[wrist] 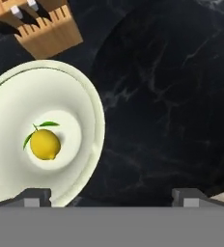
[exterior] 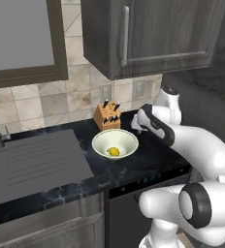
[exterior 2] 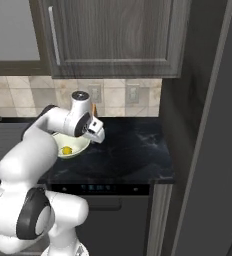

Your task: Move the glass cup from next to the sink to the open cabinet. Then, move the bowl with the lemon to the fridge to clear the area for faucet cleaning.

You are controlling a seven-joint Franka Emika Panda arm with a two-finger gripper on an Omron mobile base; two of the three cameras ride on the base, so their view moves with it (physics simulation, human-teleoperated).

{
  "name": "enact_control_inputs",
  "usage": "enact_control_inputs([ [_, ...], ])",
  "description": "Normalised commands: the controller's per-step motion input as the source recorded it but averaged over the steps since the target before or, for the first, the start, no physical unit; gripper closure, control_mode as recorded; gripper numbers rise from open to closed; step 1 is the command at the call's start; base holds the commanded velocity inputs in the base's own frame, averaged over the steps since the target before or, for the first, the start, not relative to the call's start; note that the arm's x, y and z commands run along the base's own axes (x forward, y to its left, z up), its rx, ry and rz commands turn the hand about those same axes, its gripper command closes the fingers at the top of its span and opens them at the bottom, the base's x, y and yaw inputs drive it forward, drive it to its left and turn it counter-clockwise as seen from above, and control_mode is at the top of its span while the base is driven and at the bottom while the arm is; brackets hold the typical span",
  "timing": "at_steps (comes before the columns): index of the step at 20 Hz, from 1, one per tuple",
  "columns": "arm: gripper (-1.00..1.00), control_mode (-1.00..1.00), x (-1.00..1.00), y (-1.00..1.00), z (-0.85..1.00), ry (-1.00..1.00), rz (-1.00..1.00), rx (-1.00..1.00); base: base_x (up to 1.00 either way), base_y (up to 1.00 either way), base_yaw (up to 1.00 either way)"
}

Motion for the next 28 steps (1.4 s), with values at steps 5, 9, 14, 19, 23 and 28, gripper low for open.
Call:
enact_control_inputs([
  [5,-1.00,-1.00,0.35,0.01,-0.57,0.00,-0.14,0.09,0.00,0.00,0.00],
  [9,-1.00,-1.00,0.58,0.25,-0.28,0.00,-0.13,0.05,0.00,0.00,0.00],
  [14,-1.00,-1.00,0.61,0.41,-0.17,0.01,-0.12,0.00,0.00,0.00,0.00],
  [19,-1.00,-1.00,0.11,0.02,-0.52,0.06,-0.04,0.00,0.00,0.00,0.00],
  [23,-1.00,-1.00,0.00,-0.13,-0.40,0.03,0.00,0.00,0.00,0.00,0.00],
  [28,-1.00,-1.00,0.03,-0.01,-0.06,0.00,0.00,0.05,0.00,0.00,0.00],
])
